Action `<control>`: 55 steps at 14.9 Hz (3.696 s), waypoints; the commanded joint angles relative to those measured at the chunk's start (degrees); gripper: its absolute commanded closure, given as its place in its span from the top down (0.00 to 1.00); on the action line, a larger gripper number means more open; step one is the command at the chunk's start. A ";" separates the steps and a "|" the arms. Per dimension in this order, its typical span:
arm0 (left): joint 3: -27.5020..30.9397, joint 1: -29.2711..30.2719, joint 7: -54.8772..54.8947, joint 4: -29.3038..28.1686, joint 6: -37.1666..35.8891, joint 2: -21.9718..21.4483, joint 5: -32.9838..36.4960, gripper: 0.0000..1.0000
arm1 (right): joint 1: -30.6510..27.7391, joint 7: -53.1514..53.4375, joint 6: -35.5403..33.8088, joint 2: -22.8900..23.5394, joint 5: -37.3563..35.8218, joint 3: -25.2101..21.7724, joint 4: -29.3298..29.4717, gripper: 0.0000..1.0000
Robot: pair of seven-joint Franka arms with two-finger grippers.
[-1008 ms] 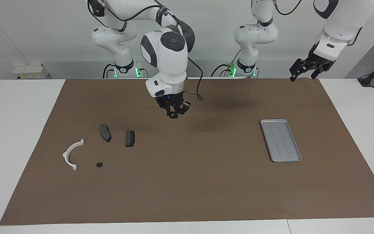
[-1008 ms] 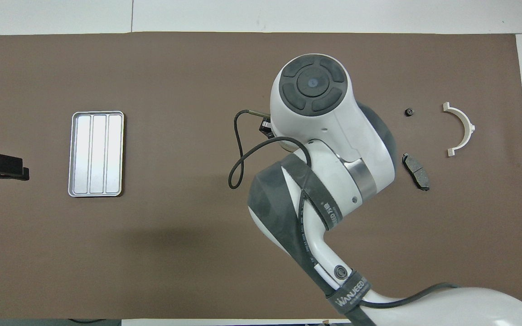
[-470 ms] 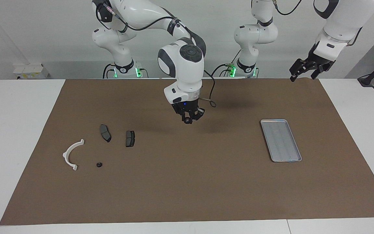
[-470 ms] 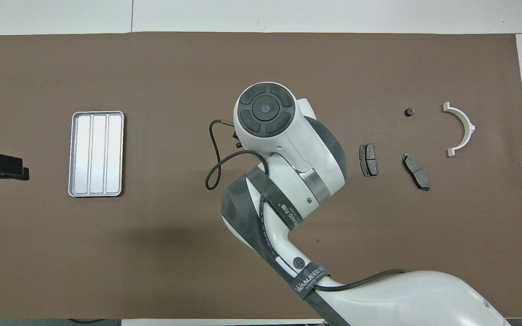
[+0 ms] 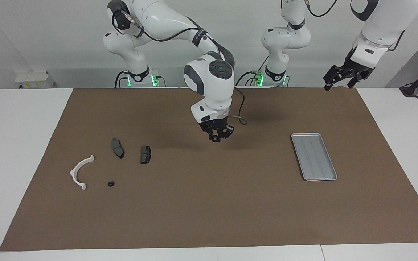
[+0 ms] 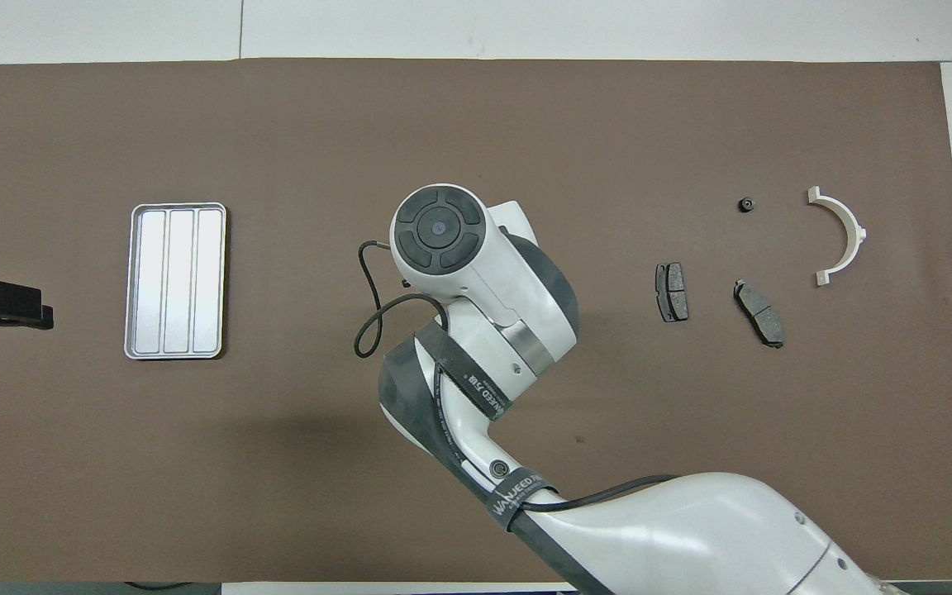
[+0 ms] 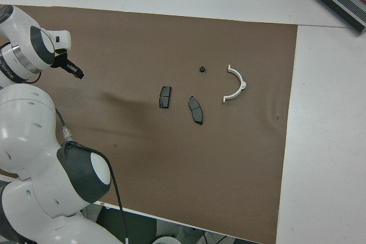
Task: Pick bearing gear from pile to tray
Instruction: 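Lift the gear and carry it toward the table centre, then lower the gear onto the table centre and open the right gripper, then withdraw the right gripper back above the brake pads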
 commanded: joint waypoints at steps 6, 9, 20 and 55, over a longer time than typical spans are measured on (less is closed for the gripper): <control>0.41 -0.32 0.71 -0.22 0.49 -0.42 -0.76 1.00 | 1.39 2.65 6.95 4.50 -2.39 -0.18 -0.66 0.00; 0.41 -0.23 0.71 -0.22 0.49 -0.42 -0.76 1.00 | 1.30 2.47 10.80 4.94 -4.23 -0.10 -3.81 0.00; 0.41 -0.23 0.71 -0.22 0.57 -0.42 -0.76 1.00 | 0.95 4.57 13.47 4.59 -5.12 -0.10 -7.00 0.76; 0.41 -0.32 0.71 -0.22 0.40 -0.42 -0.76 1.00 | -36.58 -44.20 6.24 -6.75 -0.90 -0.18 -9.90 0.95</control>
